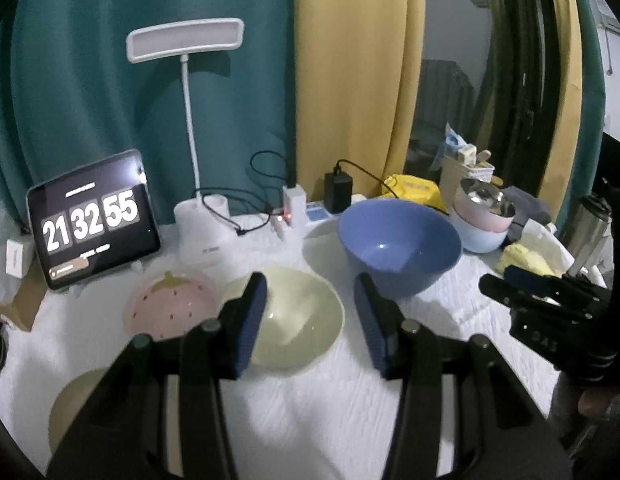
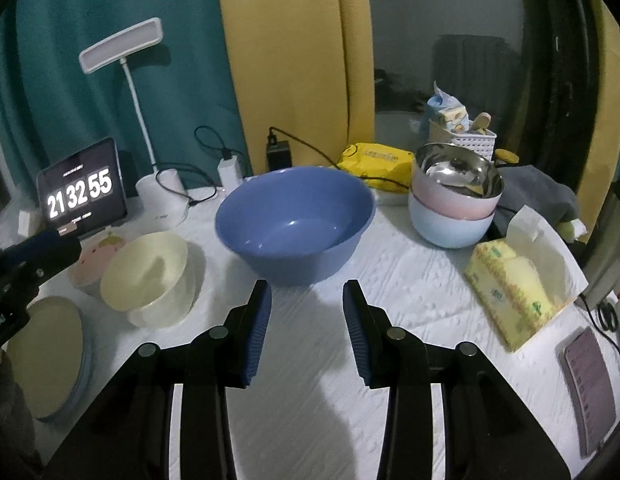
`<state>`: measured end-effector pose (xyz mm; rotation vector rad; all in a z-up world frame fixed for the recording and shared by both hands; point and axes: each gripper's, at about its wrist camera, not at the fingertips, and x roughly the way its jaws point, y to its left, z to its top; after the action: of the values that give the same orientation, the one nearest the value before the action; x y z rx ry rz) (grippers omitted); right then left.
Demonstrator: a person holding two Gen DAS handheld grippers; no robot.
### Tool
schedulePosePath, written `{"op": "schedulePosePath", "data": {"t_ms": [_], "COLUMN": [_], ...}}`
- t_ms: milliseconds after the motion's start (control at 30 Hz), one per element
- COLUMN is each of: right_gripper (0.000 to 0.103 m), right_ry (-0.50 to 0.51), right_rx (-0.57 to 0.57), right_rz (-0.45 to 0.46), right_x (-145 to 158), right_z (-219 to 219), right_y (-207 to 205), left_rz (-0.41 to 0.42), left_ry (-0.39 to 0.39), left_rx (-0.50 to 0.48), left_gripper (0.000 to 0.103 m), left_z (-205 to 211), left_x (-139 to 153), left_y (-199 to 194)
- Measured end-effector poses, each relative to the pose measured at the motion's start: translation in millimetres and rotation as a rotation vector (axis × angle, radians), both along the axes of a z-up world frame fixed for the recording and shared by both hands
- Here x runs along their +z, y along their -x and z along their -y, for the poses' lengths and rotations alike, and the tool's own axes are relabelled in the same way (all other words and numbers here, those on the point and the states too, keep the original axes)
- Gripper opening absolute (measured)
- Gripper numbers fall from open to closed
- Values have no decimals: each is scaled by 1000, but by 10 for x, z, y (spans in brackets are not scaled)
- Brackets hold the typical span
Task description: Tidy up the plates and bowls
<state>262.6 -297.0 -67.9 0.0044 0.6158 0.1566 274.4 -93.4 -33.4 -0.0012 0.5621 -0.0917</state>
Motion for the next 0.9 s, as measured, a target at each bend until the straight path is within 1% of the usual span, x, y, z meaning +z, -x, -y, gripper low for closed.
{"op": "schedulePosePath", "data": {"t_ms": [133,267,333,467,500,533,633,900], "right_gripper": [39,41,47,48,55,65,65,65], "right_ry": [-12,-26,-37,-55,-59,-64,-65,-69], "right_rx": [-16,-32,-39,-47,-47,-46,-44,-39], "right_rz": [-2,-11,-9,3,9,19,12,-64], "right_x": [-6,-19,-21,-52,-59,-79,-156,-442], "right_z": [84,161,188,234,242,250,261,303], "right_y": [-151,-356,-439,-633,-661,-710,-843,-1087], "left_rz": [0,-4,-6,-6,0,2,-11,-60], "left_ry": [3,-12,-20,-42,-47,-49,-49,-56], "left_rx": [-7,-24,-30,-31,-32,-33,-37,-51], "left_gripper": [47,47,47,47,47,47,47,47], "left_z": [95,202,251,353,384,406,479,623], "left_x": [-14,-46,-68,-131,-150,-166,-230,-435], "left_y": [-149,-276,-345,-466,-487,-502,-581,-797]}}
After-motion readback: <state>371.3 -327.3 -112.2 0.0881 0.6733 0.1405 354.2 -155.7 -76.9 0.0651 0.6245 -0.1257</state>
